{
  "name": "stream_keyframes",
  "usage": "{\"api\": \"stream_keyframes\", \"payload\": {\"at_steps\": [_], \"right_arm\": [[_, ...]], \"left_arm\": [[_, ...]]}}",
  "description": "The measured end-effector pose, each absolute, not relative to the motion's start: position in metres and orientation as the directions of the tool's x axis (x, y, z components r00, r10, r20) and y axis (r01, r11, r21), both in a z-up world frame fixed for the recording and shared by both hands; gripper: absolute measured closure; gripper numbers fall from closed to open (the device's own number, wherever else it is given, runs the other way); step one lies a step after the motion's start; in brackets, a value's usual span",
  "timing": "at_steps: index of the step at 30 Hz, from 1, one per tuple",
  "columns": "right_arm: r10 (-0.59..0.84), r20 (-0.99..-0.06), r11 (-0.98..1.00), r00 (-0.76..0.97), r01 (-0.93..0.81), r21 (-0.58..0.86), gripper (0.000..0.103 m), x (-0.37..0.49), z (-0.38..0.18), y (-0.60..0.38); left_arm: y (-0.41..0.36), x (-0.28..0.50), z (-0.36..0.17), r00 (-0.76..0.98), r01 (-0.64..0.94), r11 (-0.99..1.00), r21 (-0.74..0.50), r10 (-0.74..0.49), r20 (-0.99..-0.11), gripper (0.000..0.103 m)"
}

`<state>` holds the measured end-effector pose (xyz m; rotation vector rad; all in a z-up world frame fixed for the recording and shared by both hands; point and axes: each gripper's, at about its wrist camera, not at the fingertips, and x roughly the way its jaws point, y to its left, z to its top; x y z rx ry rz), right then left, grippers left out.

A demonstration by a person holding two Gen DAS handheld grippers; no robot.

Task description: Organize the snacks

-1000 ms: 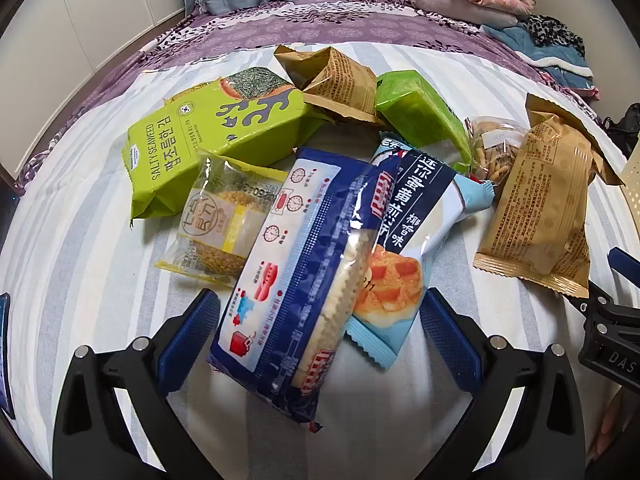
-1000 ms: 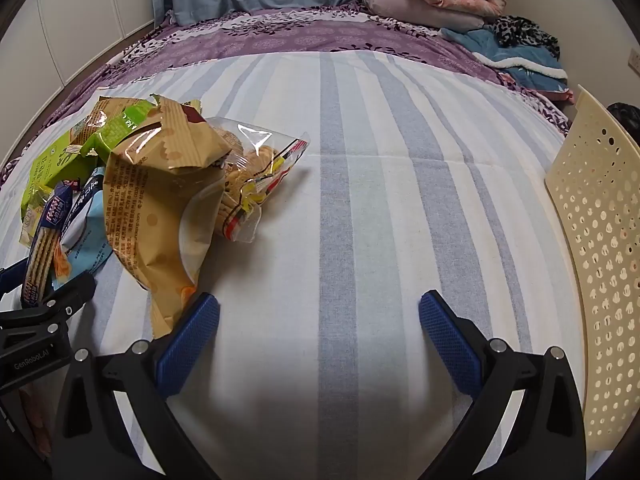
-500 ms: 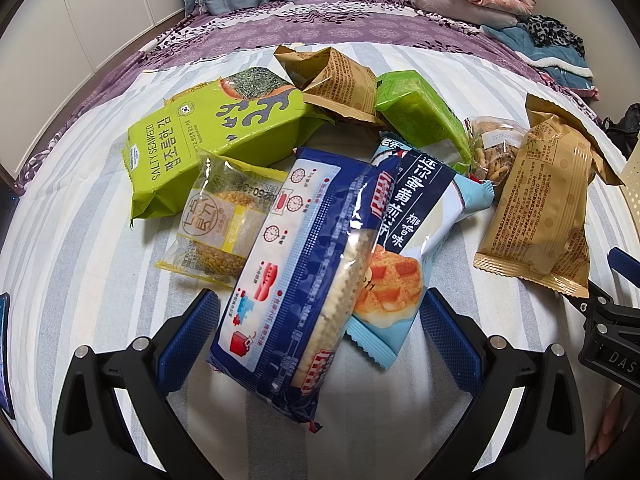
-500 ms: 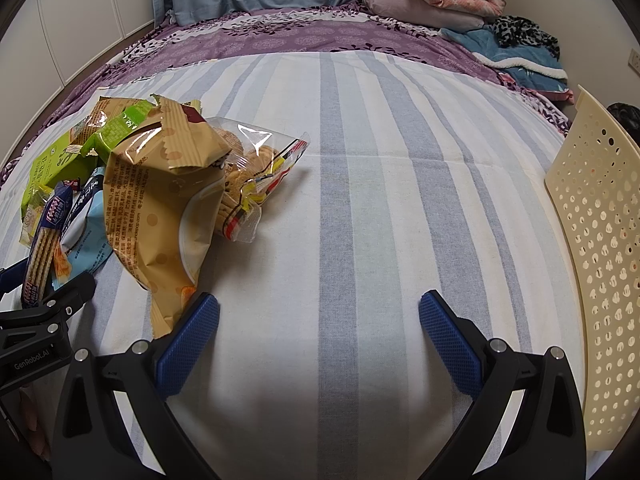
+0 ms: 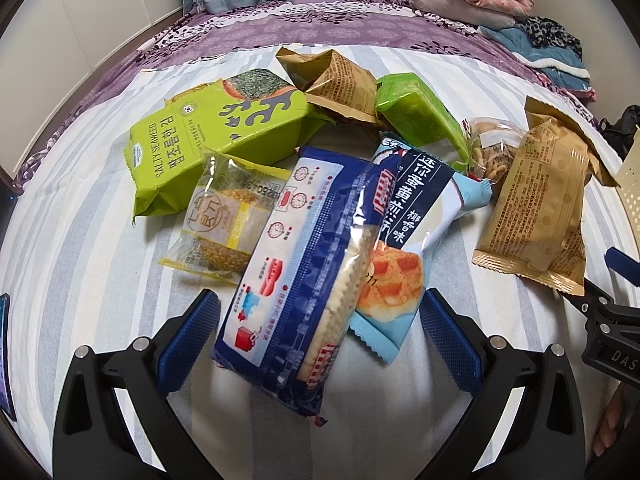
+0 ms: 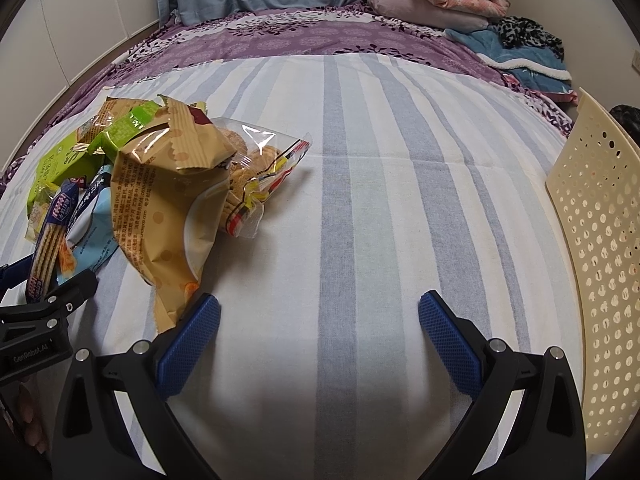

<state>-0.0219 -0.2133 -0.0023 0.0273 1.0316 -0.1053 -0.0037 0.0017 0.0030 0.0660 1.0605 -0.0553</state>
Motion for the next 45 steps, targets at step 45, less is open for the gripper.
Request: {"api": "stream_keyframes", "payload": {"at_steps": [45], "right_arm": [[0.142,-0.805,0.987,0.576,-0.027,0.156,0.005,-0.041,0.028,-0.183]], "left_arm": [[0.051,-0.002,0.022,0.519,0.037,0.996,-0.085,-0.092,-0.850,0.002]]}}
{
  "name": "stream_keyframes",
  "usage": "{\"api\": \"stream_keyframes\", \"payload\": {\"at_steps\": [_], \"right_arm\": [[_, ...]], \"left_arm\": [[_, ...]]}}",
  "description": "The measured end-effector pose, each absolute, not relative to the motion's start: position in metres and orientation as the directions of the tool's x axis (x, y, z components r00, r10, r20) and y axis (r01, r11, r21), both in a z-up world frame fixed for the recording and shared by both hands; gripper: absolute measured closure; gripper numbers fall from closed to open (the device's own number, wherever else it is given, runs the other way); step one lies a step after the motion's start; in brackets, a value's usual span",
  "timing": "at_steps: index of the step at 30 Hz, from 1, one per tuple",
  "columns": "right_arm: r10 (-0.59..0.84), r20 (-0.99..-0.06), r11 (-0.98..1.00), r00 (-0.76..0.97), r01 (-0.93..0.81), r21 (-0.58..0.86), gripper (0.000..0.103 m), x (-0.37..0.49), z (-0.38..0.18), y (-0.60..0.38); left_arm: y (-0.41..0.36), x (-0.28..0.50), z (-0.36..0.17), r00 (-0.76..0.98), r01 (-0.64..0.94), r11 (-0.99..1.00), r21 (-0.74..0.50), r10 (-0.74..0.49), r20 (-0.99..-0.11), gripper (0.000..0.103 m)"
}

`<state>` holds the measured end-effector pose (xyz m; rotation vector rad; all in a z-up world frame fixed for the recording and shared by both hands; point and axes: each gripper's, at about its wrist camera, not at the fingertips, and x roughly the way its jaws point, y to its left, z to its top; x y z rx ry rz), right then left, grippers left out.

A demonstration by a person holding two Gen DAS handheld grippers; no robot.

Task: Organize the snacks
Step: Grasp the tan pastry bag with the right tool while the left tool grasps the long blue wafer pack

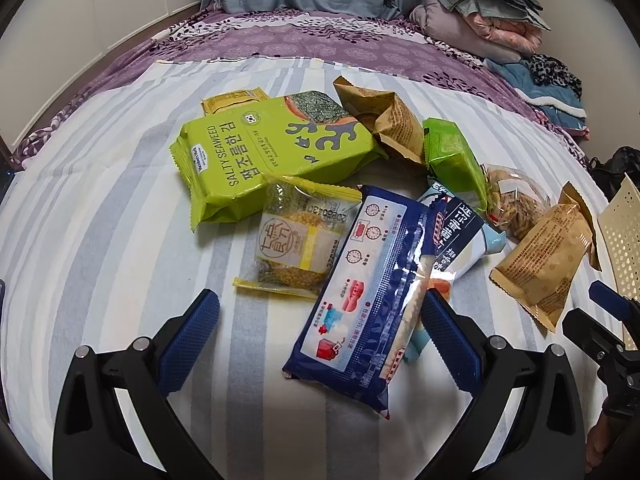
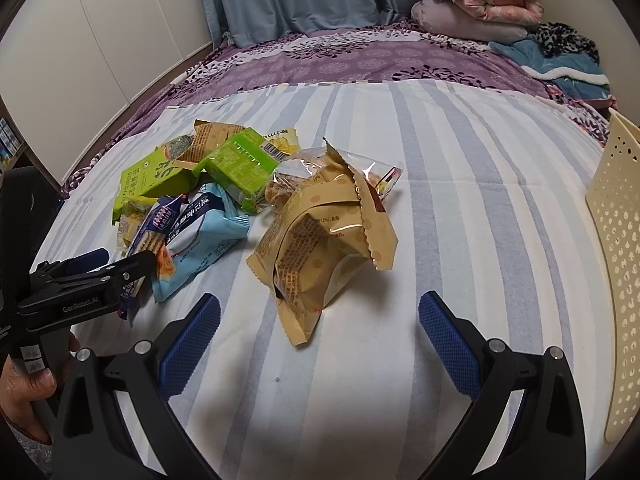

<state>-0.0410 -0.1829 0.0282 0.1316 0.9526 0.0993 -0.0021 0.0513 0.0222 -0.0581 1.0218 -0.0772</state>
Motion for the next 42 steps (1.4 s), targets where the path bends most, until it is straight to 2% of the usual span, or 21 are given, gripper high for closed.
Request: {"api": "stream_keyframes", "payload": {"at_steps": [29,31,34,37,42], "right_arm": [[0.136,-0.814,0.989,0.564,-0.030,0.144,0.005,-0.037,0.021,-0.179],[0.136,-0.813,0.989,0.567,-0.035,0.141,0.005,-0.035,0.021,-0.176],[0.136,-0.811,0.990,0.569,-0.042,0.137,0.005,-0.030,0.022,-0.173],[0.138,-0.808,0.990,0.573,-0.047,0.136,0.005,-0.024,0.024,-0.169],[0.110,-0.806,0.993,0.581,-0.039,0.108,0.005,-0.009,0.025,-0.163]], "left_arm": [[0.045,-0.011,0.020,0.525,0.044,0.994,-0.101,-0.109,-0.844,0.002],[0.041,-0.012,0.021,0.525,0.065,0.992,-0.104,-0.123,-0.842,0.018],[0.036,-0.015,0.021,0.521,0.087,0.990,-0.112,-0.141,-0.842,0.028],[0.034,-0.016,0.024,0.523,0.099,0.988,-0.120,-0.154,-0.838,0.033],[0.030,-0.018,0.027,0.524,0.110,0.987,-0.115,-0.156,-0.838,0.033]]}}
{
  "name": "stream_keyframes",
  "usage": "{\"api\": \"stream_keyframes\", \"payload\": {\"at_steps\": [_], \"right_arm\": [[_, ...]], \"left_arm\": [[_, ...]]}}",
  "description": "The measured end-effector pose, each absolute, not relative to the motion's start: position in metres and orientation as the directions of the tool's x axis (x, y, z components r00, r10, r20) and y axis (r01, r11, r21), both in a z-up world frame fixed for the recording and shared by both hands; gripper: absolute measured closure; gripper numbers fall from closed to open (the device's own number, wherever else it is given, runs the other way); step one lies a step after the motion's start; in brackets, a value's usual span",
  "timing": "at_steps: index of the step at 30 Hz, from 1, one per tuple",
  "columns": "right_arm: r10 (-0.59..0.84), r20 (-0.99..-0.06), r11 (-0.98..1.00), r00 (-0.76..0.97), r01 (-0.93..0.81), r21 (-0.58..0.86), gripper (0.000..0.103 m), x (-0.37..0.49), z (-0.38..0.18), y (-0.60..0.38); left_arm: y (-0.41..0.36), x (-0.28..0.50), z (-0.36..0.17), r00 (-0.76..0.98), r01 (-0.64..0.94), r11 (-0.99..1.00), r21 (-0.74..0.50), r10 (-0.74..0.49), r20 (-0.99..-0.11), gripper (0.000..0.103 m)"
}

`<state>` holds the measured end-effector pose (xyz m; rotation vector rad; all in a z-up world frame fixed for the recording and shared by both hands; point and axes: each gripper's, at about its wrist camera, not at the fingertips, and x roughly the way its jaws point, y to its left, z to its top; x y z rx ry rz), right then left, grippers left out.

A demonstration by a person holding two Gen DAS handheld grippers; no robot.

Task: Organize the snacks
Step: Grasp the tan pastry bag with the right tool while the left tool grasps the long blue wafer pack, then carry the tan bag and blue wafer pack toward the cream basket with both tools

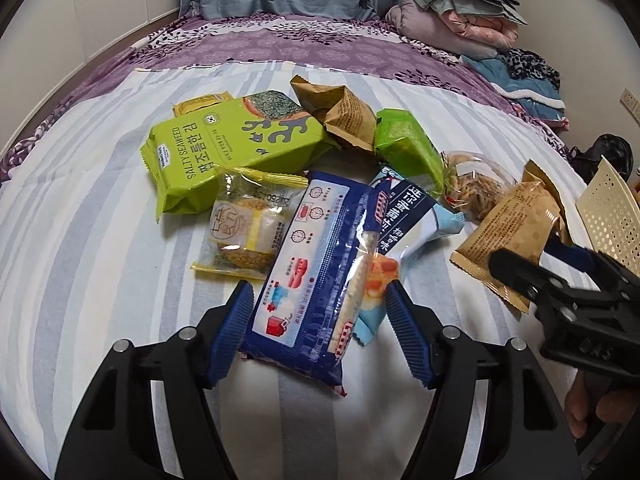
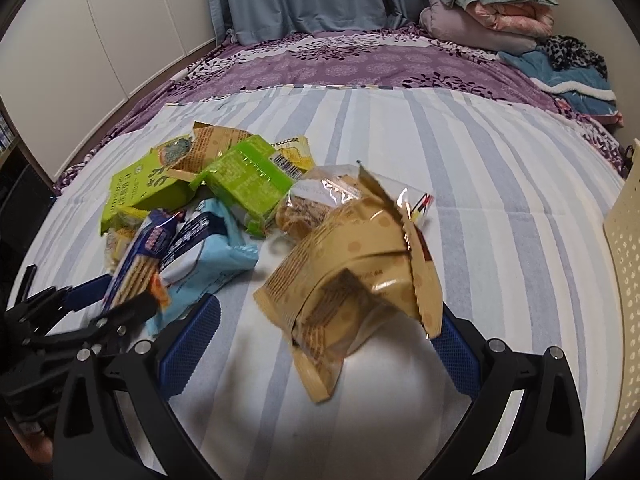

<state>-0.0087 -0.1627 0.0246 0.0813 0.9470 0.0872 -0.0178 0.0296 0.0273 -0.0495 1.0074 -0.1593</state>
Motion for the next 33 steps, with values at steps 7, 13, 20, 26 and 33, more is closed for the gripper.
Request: {"api": "stream_keyframes", "payload": {"at_steps": [7,13,20,26,33], "right_arm": [[0.047,-0.813,0.998,0.580,0.003,0.060,0.021,0.011,0.019,-0.166],[0.065,-0.813,0.996,0.579,0.011,0.087,0.032,0.011,0.017,-0.178],[0.056,-0.783,0.998,0.620,-0.008,0.065,0.043,0.002,0.026,-0.175],[0.059,-0.749,0.998,0.660,-0.025,0.057,0.048,-0.009,0.040,-0.175],[0.077,-0.727,0.996,0.682,-0.029,0.078,0.051,-0.020,0.051,-0.182]], "left_arm": [[0.022,-0.021,0.030,0.508,0.142,0.978,-0.152,-0.204,-0.837,0.033],[0.034,-0.001,0.026,0.508,0.097,0.978,-0.183,-0.207,-0.836,0.033],[0.029,0.001,0.025,0.504,0.144,0.960,-0.240,-0.280,-0.817,0.059],[0.027,-0.007,0.031,0.507,0.162,0.950,-0.265,-0.311,-0.804,0.059],[0.025,-0.015,0.049,0.526,0.171,0.949,-0.267,-0.317,-0.789,0.059]]}}
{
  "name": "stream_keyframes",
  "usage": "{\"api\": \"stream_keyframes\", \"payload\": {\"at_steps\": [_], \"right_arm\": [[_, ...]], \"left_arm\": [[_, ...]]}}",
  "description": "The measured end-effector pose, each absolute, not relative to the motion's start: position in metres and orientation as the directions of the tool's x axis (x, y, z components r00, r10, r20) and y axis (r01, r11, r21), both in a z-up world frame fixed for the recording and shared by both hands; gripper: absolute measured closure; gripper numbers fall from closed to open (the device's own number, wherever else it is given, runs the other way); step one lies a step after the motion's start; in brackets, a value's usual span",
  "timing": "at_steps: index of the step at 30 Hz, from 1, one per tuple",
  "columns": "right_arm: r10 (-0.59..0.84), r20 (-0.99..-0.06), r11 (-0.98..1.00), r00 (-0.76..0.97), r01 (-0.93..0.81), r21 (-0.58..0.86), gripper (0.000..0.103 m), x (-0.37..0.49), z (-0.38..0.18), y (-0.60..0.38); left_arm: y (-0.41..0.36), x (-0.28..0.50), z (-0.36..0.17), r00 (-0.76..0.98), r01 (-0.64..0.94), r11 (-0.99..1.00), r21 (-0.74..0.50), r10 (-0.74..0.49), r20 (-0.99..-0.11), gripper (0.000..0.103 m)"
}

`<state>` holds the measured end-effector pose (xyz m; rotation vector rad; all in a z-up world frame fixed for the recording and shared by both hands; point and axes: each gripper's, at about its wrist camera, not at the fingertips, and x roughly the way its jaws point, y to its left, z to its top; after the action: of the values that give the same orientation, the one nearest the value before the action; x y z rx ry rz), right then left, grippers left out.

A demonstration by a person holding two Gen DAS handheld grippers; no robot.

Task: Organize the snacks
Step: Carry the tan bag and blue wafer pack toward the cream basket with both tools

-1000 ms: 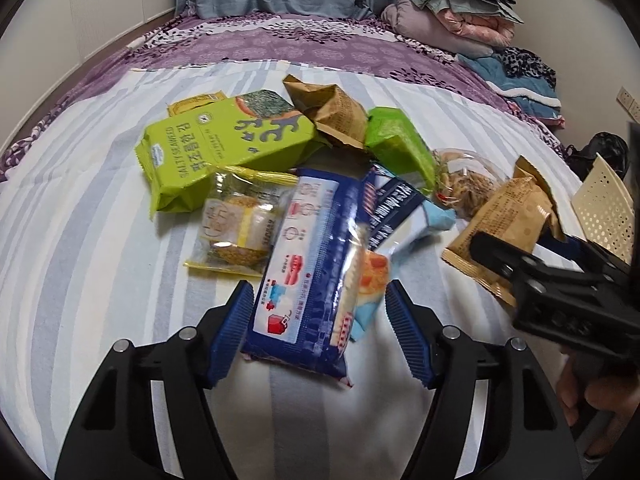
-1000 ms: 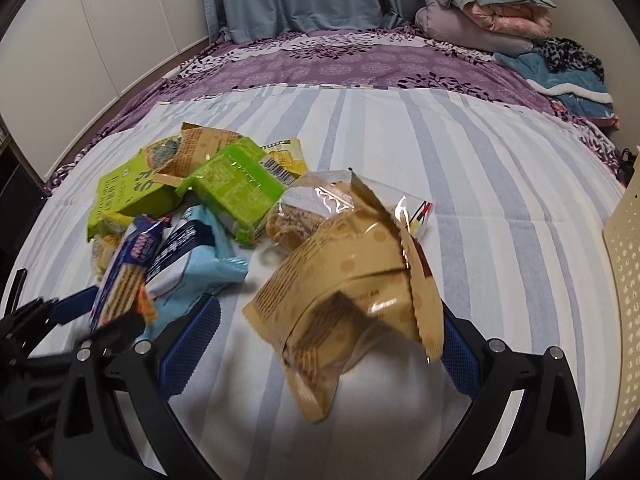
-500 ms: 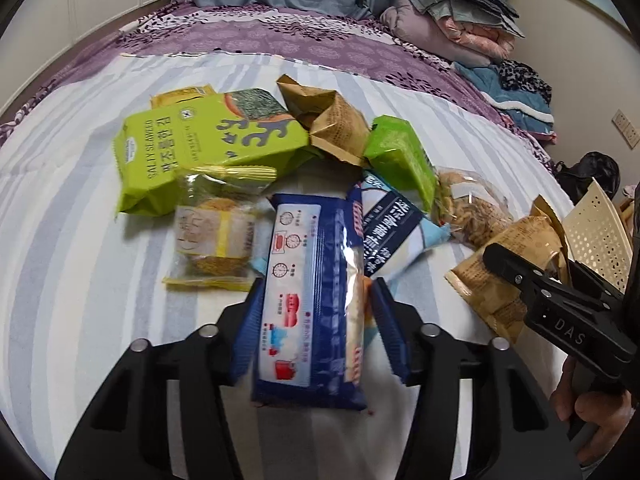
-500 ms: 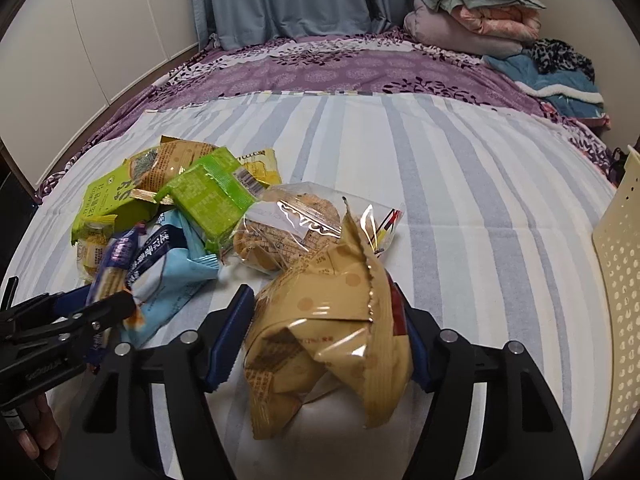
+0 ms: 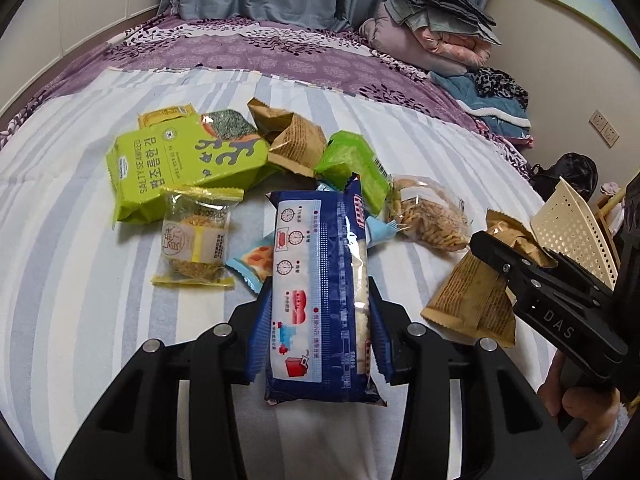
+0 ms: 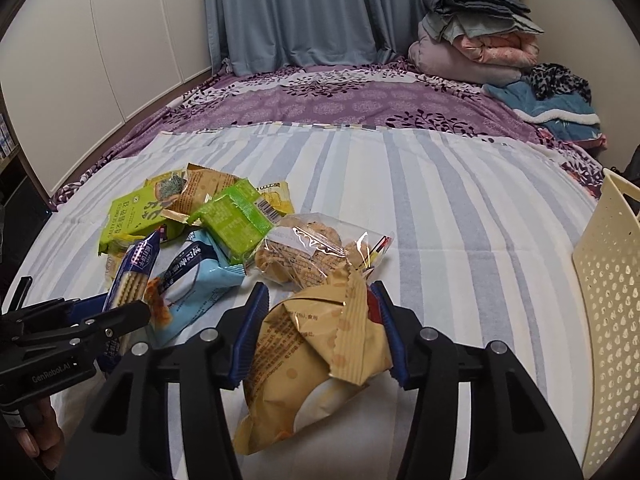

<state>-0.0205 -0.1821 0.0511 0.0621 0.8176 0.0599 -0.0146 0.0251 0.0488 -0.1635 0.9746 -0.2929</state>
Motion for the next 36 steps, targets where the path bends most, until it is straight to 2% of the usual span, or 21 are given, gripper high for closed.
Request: {"api": "stream_keyframes", "payload": {"at_steps": [15,20,23,26,32,35,36], "right_arm": [[0.086,-0.624,0.989,0.777,0.010,0.149,0.054,-0.050,0.102,-0.221],[0.029,-0.556,0.981,0.831,0.082,0.174,0.054,-0.066,0.134,-0.257],[-0.022,-0.511,0.972,0.859,0.138,0.190,0.060,-0.080,0.151,-0.285],[-0.094,-0.477,0.958,0.874,0.209,0.194,0.060,-0.095,0.166,-0.317],[-0.217,-0.456,0.914,0.863,0.344,0.214,0.060,-0.128,0.175,-0.377],[-0.186,-0.480,0.910,0.857,0.334,0.244,0.059,-0.144,0.167,-0.385],[-0.161,-0.493,0.917,0.855,0.314,0.246,0.052,-0.149,0.162,-0.380]], "left_arm": [[-0.018,-0.029,0.103,0.580,0.282,0.937,-0.206,-0.338,-0.742,0.059],[-0.039,-0.033,0.123,0.595,0.329,0.926,-0.186,-0.356,-0.721,0.059],[-0.057,-0.036,0.135,0.599,0.366,0.914,-0.174,-0.374,-0.708,0.059],[-0.074,-0.039,0.144,0.592,0.397,0.901,-0.175,-0.398,-0.701,0.059],[-0.116,-0.045,0.157,0.577,0.469,0.869,-0.157,-0.437,-0.690,0.059],[-0.134,-0.048,0.159,0.563,0.497,0.854,-0.155,-0.453,-0.691,0.059],[-0.140,-0.049,0.159,0.557,0.506,0.848,-0.156,-0.459,-0.692,0.059]]}}
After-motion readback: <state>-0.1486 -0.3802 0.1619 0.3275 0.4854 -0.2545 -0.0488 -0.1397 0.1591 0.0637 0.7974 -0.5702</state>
